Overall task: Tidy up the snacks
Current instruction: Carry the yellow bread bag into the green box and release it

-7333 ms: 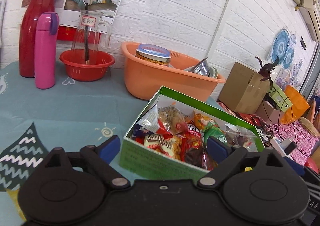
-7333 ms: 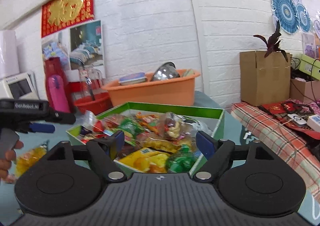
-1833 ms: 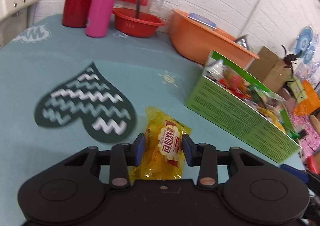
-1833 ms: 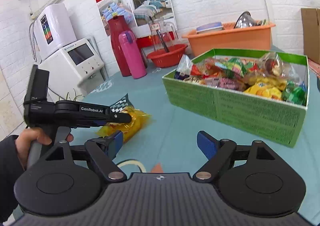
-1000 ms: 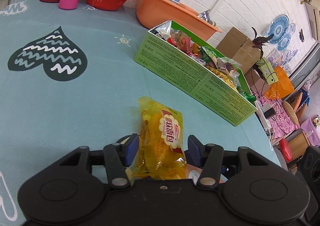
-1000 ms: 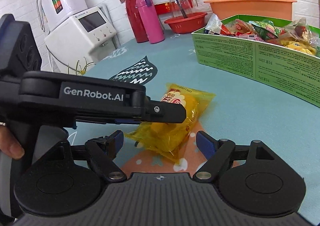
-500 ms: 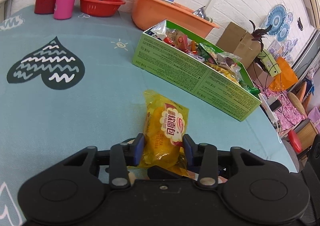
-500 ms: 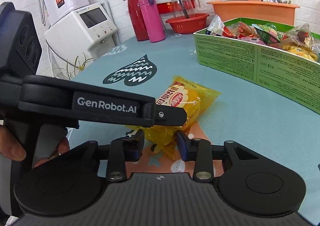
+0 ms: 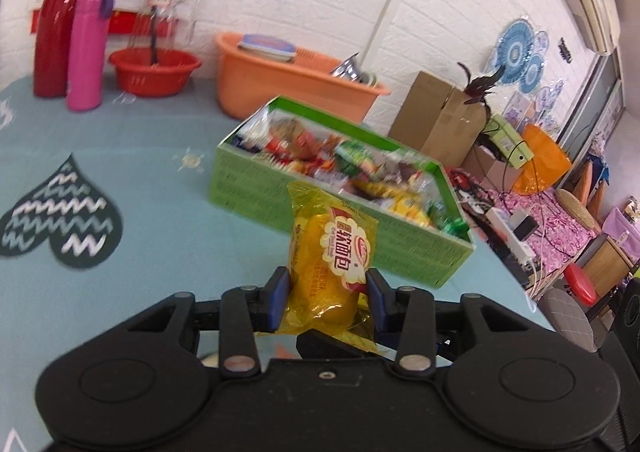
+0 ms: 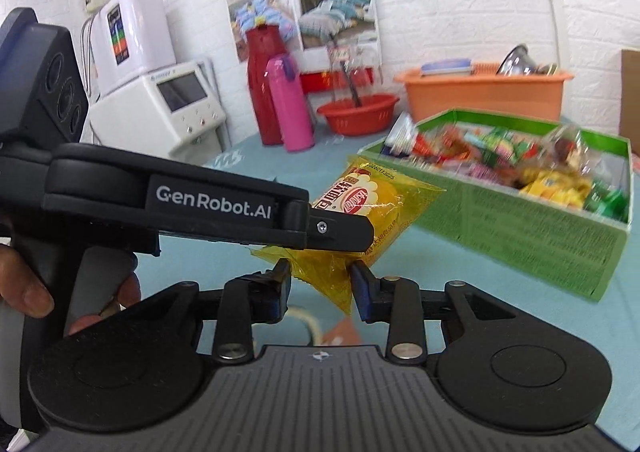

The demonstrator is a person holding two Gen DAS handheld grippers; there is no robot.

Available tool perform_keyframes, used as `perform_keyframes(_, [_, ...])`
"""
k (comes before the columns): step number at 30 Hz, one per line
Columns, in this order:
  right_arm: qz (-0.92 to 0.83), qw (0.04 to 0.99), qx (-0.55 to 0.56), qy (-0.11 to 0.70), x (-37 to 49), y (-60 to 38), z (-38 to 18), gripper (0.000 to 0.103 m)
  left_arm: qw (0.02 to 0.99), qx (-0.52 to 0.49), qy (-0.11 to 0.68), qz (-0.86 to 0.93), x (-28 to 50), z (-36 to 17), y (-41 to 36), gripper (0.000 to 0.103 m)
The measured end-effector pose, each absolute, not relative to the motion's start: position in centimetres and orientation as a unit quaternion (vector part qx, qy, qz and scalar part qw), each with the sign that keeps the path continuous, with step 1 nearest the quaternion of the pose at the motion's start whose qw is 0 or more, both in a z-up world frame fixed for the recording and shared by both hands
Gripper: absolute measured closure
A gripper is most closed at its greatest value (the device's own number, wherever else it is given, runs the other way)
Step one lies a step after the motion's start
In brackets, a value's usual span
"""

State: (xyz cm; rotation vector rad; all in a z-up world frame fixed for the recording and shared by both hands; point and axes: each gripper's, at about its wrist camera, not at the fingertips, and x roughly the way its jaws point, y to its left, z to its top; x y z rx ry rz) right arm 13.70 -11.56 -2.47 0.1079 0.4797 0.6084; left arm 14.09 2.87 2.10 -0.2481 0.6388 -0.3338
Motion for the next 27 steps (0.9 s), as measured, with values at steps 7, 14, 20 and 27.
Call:
perform_keyframes(7, [0.274,0.942,0.056,0.186,16.7,-14.5,-0.6,0.046,0.935,-0.111,0.281,-0.186,18.2,4.3,-0.3,0.016])
perform_keyframes(14, [0.256,0.951,0.058,0.163,21.4,-17.1,0.4,0.046,0.937,-0.109,0.267,-0.199,23.5,5.2,-3.0,0.016])
perform_keyframes(20, [0.231,0.958,0.075,0.155,25.2,-18.8,-0.8,0.045,0.938,-0.110,0.261,-0.199,27.5,4.7,-4.2,0.000])
perform_keyframes(27, [0.181,0.965,0.050,0.183,25.9,-19.1,-3.2,0.008,0.941,-0.128,0.260,-0.176,27.7,3.3,-2.6,0.000])
